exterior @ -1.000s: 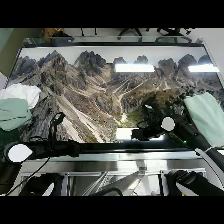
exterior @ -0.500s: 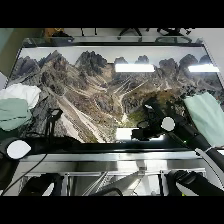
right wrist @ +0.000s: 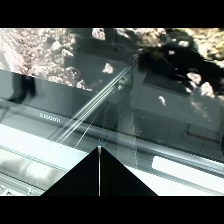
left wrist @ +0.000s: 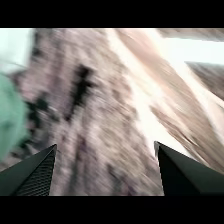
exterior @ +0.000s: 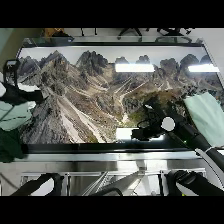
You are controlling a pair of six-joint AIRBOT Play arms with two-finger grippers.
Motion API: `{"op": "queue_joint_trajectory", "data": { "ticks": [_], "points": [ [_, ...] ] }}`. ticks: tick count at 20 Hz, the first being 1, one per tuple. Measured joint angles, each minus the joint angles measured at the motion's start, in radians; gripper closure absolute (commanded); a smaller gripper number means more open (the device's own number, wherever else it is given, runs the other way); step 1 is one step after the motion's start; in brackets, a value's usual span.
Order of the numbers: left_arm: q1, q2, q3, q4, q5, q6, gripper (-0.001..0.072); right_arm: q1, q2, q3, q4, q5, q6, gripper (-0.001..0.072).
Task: Fold the shirts.
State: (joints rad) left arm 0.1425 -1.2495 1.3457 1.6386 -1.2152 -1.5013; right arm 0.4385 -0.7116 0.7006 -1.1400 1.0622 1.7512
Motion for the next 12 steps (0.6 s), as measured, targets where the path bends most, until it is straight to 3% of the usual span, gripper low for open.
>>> {"op": "queue_joint_trajectory", "data": {
  "ticks": [6, 10, 11, 12],
  "points": [
    [0.096, -0.488, 0.313, 0.161, 0.109, 0.067, 0.0024, 0.0, 0.0, 0.0, 0.0, 0.0, 0.0, 0.0691],
    [0.101, -0.717, 0.462, 0.24, 0.125, 0.083, 0.0028, 0.0, 0.0, 0.0, 0.0, 0.0, 0.0, 0.0691],
    [0.101, -0.757, 0.491, 0.249, 0.124, 0.085, 0.0127, 0.0, 0.0, 0.0, 0.0, 0.0, 0.0, 0.0691],
    [0.101, -0.791, 0.518, 0.257, 0.123, 0.086, 0.044, 0.0, 0.0, 0.0, 0.0, 0.0, 0.0, 0.0691]
  ]
}}
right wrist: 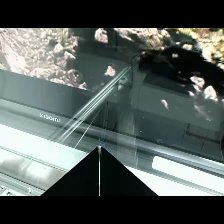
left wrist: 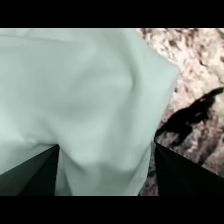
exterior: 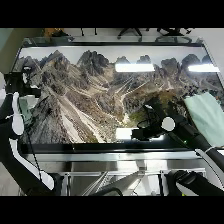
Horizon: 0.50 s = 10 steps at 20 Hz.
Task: Fold the shirts.
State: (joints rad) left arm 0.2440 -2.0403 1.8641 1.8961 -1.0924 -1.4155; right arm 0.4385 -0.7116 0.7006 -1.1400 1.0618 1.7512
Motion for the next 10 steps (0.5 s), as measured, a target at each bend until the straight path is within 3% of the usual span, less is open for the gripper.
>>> {"op": "queue_joint_trajectory", "data": {
  "ticks": [1, 6, 10],
  "points": [
    [-0.002, -0.03, 0.029, 0.005, -0.008, 0.003, 0.0698, 0.0, 0.0, 0.0, 0.0, 0.0, 0.0, 0.0691],
    [-0.036, -0.058, 0.153, 0.003, -0.093, -0.017, 0.0698, 0.0, 0.0, 0.0, 0.0, 0.0, 0.0, 0.0691],
    [-0.118, 0.129, 0.186, -0.123, -0.117, -0.04, 0.0697, 0.0, 0.0, 0.0, 0.0, 0.0, 0.0, 0.0691]
  ]
}}
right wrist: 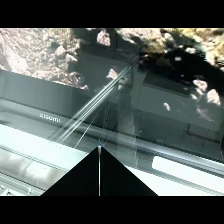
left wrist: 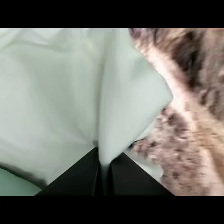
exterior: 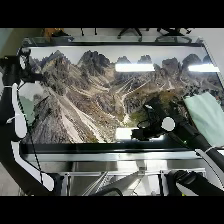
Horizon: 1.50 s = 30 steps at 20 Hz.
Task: Fold the shirts.
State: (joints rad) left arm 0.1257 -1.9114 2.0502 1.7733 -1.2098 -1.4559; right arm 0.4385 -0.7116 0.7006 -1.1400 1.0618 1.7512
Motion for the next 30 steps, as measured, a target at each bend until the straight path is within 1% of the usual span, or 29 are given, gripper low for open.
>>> {"op": "queue_joint_trajectory", "data": {
  "ticks": [4, 7, 10, 12, 13, 14, 15, 16, 18, 21, 22, 23, 26, 29, 30],
  "points": [
    [-0.114, 0.266, 0.004, -0.214, -0.023, -0.002, 0.0698, 0.0, 0.0, 0.0, 0.0, 0.003, 0.0, 0.0689],
    [-0.209, 0.422, -0.065, -0.384, -0.076, -0.003, 0.0696, 0.0, 0.0, 0.0, -0.004, 0.018, 0.0, 0.069],
    [-0.326, 0.502, -0.209, -0.484, -0.106, -0.018, 0.0696, -0.007, 0.001, 0.009, -0.032, 0.027, 0.0, 0.0689],
    [-0.422, 0.522, -0.338, -0.523, -0.084, -0.026, 0.0691, -0.032, 0.003, 0.027, -0.047, 0.042, -0.009, 0.0668],
    [-0.467, 0.52, -0.4, -0.532, -0.062, -0.029, 0.0688, -0.051, 0.003, 0.039, -0.049, 0.052, -0.017, 0.0501],
    [-0.508, 0.513, -0.457, -0.542, -0.046, -0.034, 0.0475, -0.076, 0.003, 0.053, -0.055, 0.068, -0.027, 0.0382],
    [-0.541, 0.501, -0.504, -0.55, -0.034, -0.037, -0.0011, -0.107, 0.003, 0.072, -0.056, 0.085, -0.041, 0.0373],
    [-0.566, 0.485, -0.542, -0.555, -0.035, -0.045, 0.0025, -0.139, 0.003, 0.091, -0.056, 0.103, -0.056, 0.0373],
    [-0.582, 0.456, -0.575, -0.557, -0.081, -0.056, 0.0026, -0.214, 0.003, 0.141, -0.052, 0.136, -0.093, 0.0373],
    [-0.543, 0.441, -0.571, -0.56, -0.209, -0.071, 0.0027, -0.333, -0.011, 0.227, -0.04, 0.163, -0.152, 0.0366],
    [-0.52, 0.454, -0.579, -0.56, -0.241, -0.073, 0.0027, -0.37, -0.021, 0.249, -0.029, 0.167, -0.175, 0.031],
    [-0.493, 0.476, -0.599, -0.56, -0.26, -0.074, 0.0026, -0.406, -0.036, 0.267, -0.014, 0.171, -0.2, 0.0276],
    [-0.422, 0.573, -0.747, -0.564, -0.237, -0.078, 0.0027, -0.472, -0.104, 0.293, 0.067, 0.173, -0.289, 0.0276],
    [-0.397, 0.67, -0.979, -0.613, -0.128, -0.067, 0.0027, -0.496, -0.198, 0.303, 0.178, 0.108, -0.394, 0.027],
    [-0.399, 0.695, -1.065, -0.644, -0.071, -0.055, 0.0028, -0.499, -0.236, 0.305, 0.226, 0.073, -0.432, 0.0188]
  ]
}}
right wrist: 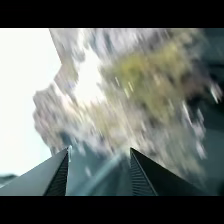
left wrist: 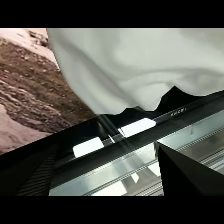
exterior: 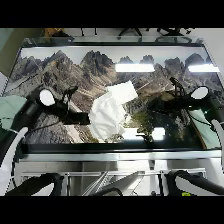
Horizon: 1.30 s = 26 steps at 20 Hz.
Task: Fold the shirts.
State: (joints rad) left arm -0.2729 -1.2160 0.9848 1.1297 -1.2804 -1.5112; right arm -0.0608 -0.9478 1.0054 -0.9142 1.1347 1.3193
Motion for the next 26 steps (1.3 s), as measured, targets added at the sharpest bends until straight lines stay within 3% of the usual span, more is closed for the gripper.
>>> {"op": "queue_joint_trajectory", "data": {
  "ticks": [3, 7, 9, 10, 11, 12, 13, 15, 16, 17, 19, 26],
  "points": [
    [-0.032, 0.041, -0.216, -0.127, 0.178, 0.043, 0.0036, 0.0, -0.125, 0.003, 0.186, -0.099, -0.138, 0.0167],
    [-0.09, 0.0, -0.341, -0.248, 0.364, 0.082, 0.0046, 0.04, -0.29, 0.018, 0.391, -0.233, -0.295, 0.0168],
    [-0.115, -0.046, -0.342, -0.277, 0.416, 0.101, 0.0296, 0.078, -0.361, 0.043, 0.437, -0.29, -0.33, 0.0169],
    [-0.125, -0.07, -0.332, -0.287, 0.427, 0.113, 0.037, 0.099, -0.391, 0.06, 0.45, -0.317, -0.343, 0.0169],
    [-0.132, -0.095, -0.317, -0.296, 0.433, 0.126, 0.0398, 0.119, -0.42, 0.081, 0.469, -0.338, -0.35, 0.017],
    [-0.135, -0.115, -0.303, -0.298, 0.432, 0.135, 0.0535, 0.141, -0.448, 0.108, 0.484, -0.365, -0.36, 0.0173],
    [-0.135, -0.134, -0.288, -0.302, 0.431, 0.143, 0.0602, 0.16, -0.477, 0.138, 0.497, -0.388, -0.365, 0.0225],
    [-0.123, -0.158, -0.27, -0.304, 0.416, 0.16, 0.0599, 0.188, -0.528, 0.2, 0.498, -0.428, -0.371, 0.0259],
    [-0.112, -0.165, -0.265, -0.305, 0.406, 0.166, 0.0606, 0.2, -0.552, 0.233, 0.498, -0.446, -0.374, 0.0372],
    [-0.098, -0.169, -0.261, -0.306, 0.397, 0.173, 0.0694, 0.208, -0.575, 0.265, 0.497, -0.467, -0.376, 0.0568],
    [-0.063, -0.175, -0.256, -0.308, 0.371, 0.198, 0.0694, 0.216, -0.608, 0.314, 0.486, -0.488, -0.378, 0.069],
    [0.08, -0.115, -0.249, -0.309, 0.279, 0.282, 0.0698, 0.223, -0.597, 0.391, 0.487, -0.509, -0.399, 0.0693]
  ]
}}
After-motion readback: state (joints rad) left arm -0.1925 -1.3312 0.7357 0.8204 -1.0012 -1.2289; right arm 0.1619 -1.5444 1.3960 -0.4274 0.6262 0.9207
